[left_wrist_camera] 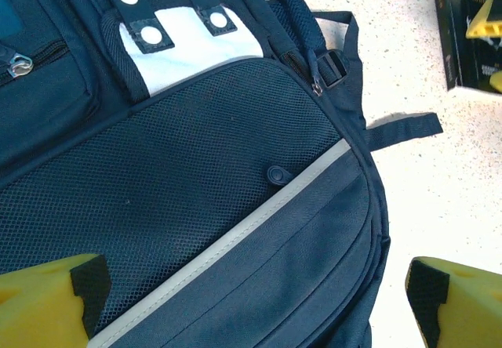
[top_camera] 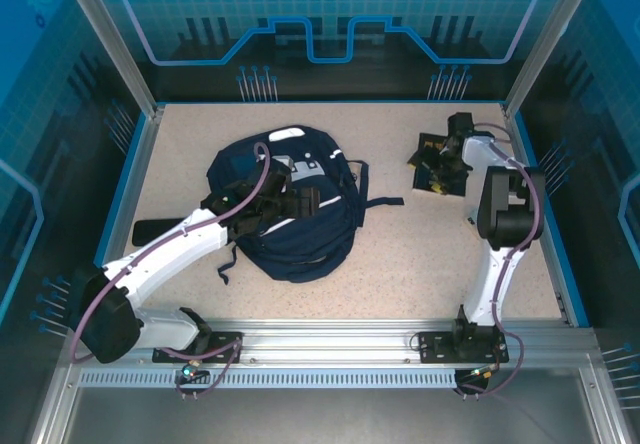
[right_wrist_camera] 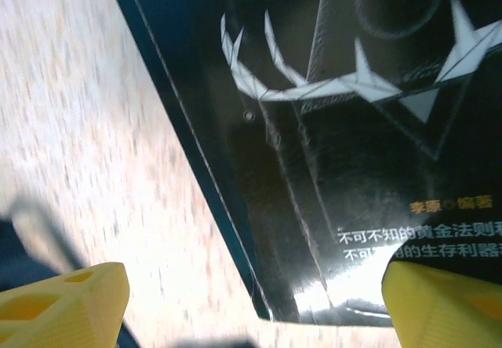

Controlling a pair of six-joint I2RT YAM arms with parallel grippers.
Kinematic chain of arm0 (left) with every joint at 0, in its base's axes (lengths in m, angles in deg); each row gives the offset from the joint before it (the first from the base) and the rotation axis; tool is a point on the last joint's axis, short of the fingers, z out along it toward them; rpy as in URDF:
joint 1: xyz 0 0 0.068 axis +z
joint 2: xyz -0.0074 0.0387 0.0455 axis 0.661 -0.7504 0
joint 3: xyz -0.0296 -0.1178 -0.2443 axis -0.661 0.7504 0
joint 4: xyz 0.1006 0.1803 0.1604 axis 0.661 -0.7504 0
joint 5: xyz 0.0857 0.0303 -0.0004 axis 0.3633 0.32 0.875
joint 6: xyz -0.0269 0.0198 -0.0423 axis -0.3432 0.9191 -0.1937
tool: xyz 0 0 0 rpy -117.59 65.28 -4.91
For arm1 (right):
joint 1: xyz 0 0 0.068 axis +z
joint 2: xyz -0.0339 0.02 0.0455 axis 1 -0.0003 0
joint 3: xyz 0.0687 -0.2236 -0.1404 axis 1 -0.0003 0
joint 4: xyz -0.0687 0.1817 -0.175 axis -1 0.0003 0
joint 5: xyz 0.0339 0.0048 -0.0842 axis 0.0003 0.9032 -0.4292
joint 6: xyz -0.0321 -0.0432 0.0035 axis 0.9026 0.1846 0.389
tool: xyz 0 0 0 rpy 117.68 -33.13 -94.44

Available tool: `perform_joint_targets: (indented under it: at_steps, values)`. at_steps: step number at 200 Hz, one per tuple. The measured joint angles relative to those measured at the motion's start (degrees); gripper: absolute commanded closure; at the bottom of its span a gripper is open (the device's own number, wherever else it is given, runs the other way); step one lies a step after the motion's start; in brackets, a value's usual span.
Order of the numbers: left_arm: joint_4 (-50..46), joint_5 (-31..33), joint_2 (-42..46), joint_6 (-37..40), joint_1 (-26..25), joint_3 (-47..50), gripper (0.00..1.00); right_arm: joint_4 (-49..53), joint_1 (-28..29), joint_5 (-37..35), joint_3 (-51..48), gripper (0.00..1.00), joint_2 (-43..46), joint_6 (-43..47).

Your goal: Pack the student bag

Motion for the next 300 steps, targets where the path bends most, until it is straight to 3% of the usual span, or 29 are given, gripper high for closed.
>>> perform_joint_targets:
  at_steps: [49,94,115,136,178,200,249,287,300]
  values:
    - [0.02,-1.81,-1.14,0.00,0.00,-0.66,0.01,-3.08,7.17,1.79,-17.70,0.15,12.57,-5.49]
    - [0.02,-3.63,-2.75,-0.02,0.00,-0.85,0.01,-2.58,16.20,-2.01,-32.33,0.15,25.62,-13.03]
    - [0.02,-4.63,-3.98,-0.02,0.00,-1.51,0.01,-0.13,21.86,-3.13,-34.84,0.15,28.30,-15.28]
    - [0.04,-6.21,-4.79,-0.11,0.00,-2.40,0.01,2.62,23.93,-4.31,-34.38,0.15,28.39,-14.91]
    - [0.63,-10.40,-5.86,-1.81,-0.13,-3.65,0.01,9.64,23.21,-11.96,-26.08,0.14,29.18,-5.60]
    - [1.27,-11.67,-7.39,-3.10,-1.07,-4.55,0.01,8.87,19.69,-14.40,-23.85,0.15,30.10,0.74]
    - [5.73,-16.33,-13.25,-6.29,-6.54,-6.75,0.03,8.76,7.89,-15.21,-23.43,0.21,25.16,8.85]
    - [10.08,-18.56,-21.07,-9.33,-12.28,-10.99,0.06,8.35,5.60,-14.27,-23.91,0.24,23.32,10.95]
    - [10.54,-18.49,-24.13,-10.71,-13.70,-13.27,0.11,7.98,5.35,-13.90,-24.17,0.30,22.47,11.30]
